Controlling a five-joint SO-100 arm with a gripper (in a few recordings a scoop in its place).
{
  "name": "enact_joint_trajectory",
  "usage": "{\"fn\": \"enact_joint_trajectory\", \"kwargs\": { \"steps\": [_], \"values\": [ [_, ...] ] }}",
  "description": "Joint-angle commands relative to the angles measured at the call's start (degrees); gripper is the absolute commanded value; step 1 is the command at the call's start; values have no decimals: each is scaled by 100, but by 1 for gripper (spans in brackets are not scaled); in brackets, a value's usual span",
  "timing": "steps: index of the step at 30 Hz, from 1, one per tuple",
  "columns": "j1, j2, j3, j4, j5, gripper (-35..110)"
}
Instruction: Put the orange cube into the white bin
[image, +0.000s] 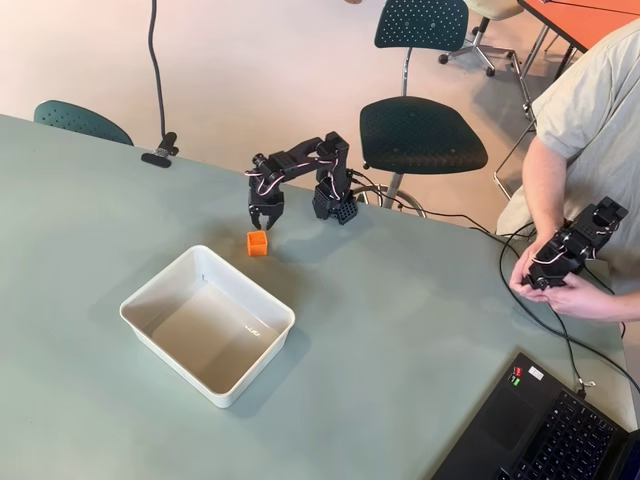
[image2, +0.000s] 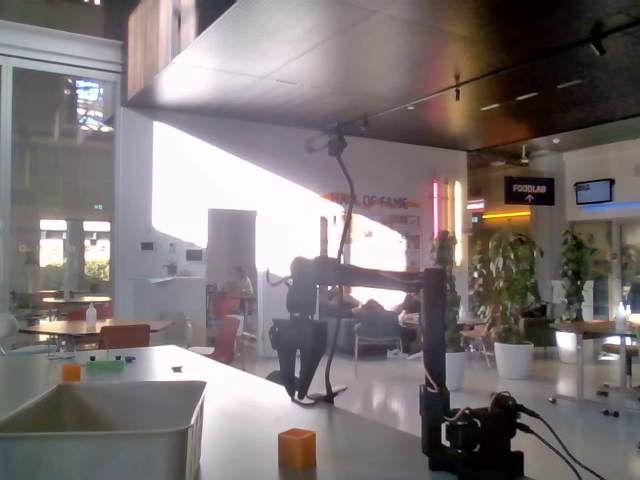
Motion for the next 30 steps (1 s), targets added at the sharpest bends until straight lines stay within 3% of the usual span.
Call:
{"fn": "enact_joint_trajectory", "kwargs": {
  "steps": [1, 8, 18, 30],
  "values": [
    [132, 0, -193, 44, -281, 8],
    [158, -237, -158, 35, -809, 9],
    [158, -492, -114, 149, -809, 30],
    [167, -817, -114, 483, -729, 33]
  ]
}}
